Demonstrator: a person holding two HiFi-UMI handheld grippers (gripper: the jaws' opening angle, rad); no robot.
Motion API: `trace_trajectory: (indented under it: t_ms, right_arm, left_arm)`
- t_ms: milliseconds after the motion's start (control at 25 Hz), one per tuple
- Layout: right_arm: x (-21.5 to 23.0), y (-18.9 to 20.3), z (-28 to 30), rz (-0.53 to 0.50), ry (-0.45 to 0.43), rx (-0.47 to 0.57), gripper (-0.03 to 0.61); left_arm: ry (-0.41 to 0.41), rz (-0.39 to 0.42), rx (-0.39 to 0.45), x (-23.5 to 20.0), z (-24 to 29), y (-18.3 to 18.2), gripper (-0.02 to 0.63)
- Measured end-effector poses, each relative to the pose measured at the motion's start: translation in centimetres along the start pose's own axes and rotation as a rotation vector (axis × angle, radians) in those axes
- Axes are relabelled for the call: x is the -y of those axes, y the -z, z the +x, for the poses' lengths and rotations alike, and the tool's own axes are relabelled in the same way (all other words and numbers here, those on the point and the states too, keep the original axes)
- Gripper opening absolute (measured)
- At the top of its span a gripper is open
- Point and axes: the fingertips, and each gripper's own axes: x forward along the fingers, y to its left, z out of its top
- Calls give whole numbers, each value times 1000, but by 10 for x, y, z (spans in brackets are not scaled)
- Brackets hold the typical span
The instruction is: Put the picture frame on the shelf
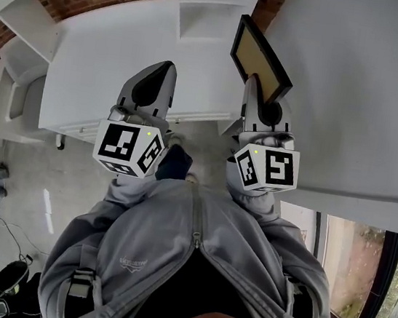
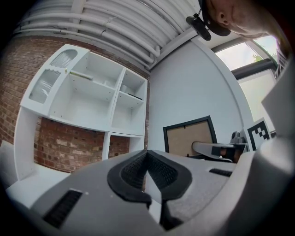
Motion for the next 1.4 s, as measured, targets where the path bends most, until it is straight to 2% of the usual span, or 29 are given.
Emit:
trace_trajectory:
  t_ms: [360,680,1040,1400]
  right_arm:
    - [16,9,42,-3,18,2,35]
    - [26,15,105,-16,16,9,35]
    - [36,24,178,-28,39,9,34]
    - [42,36,227,-43,84,-3,34]
  left_arm:
    - [22,6,5,-23,43,-2,8]
    - [52,7,16,-58,96,-7,8]
    - [107,13,21,-102,158,-12,7]
    - [175,6,20,-131,205,-9,8]
